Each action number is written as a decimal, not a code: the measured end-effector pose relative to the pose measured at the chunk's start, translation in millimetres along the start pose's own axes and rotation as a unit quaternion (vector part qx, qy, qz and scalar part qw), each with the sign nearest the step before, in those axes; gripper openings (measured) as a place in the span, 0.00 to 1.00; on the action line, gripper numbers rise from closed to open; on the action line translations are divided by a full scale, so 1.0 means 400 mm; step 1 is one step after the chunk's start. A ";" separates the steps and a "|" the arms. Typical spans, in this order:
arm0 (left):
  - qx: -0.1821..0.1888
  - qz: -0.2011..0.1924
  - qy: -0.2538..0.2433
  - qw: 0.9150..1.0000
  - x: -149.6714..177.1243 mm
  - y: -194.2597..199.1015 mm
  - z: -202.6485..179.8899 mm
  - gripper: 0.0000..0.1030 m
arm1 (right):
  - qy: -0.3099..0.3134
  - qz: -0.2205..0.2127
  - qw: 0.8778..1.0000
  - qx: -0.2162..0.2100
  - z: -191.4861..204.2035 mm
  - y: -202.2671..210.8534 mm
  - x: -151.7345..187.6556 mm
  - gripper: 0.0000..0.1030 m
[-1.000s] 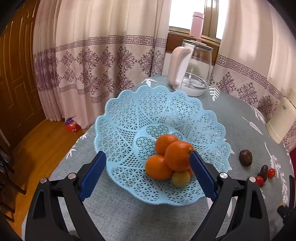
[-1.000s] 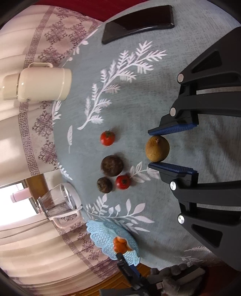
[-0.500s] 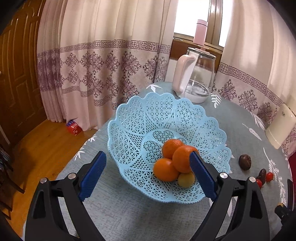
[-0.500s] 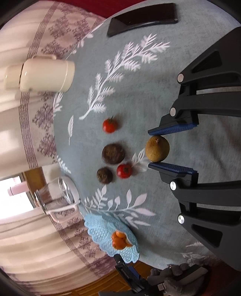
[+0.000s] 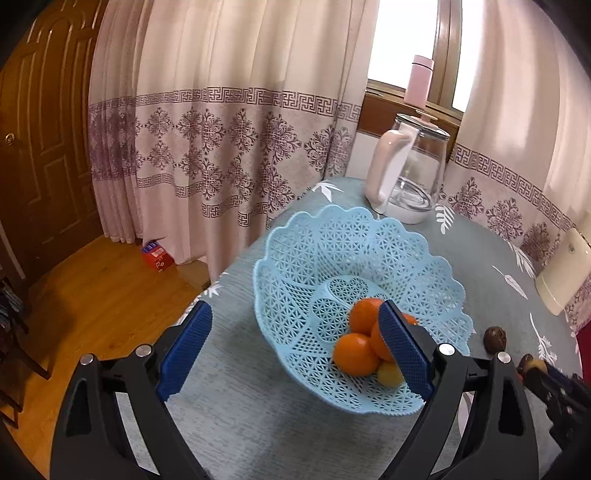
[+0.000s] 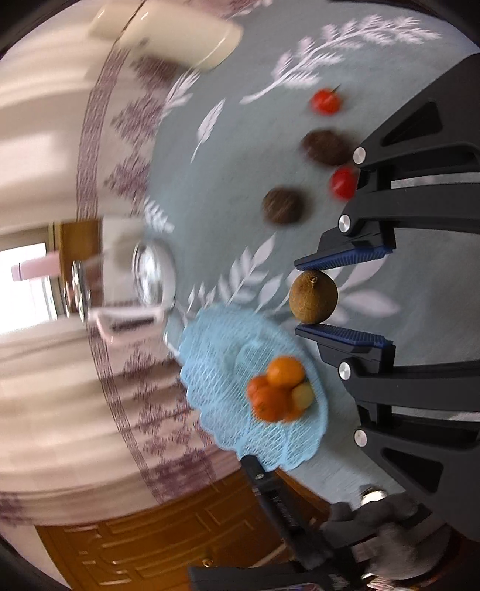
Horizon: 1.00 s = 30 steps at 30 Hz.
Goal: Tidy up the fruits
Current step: 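Carry the kiwi-like fruit with the right gripper into the basket and open it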
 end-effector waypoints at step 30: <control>0.001 0.012 0.015 1.000 -0.004 -0.017 0.019 0.97 | 0.009 0.017 1.000 -0.010 0.069 -0.160 -0.107 0.54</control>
Point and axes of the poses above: each gripper's, at about its wrist camera, not at the fingertips, and y roughly against the way its jaws point, z to its left, x to its underside, the point moved 5 cm from there along -y, roughly the way its jaws point, and after that the axes turned 9 degrees about y, right-handed, at the moved point
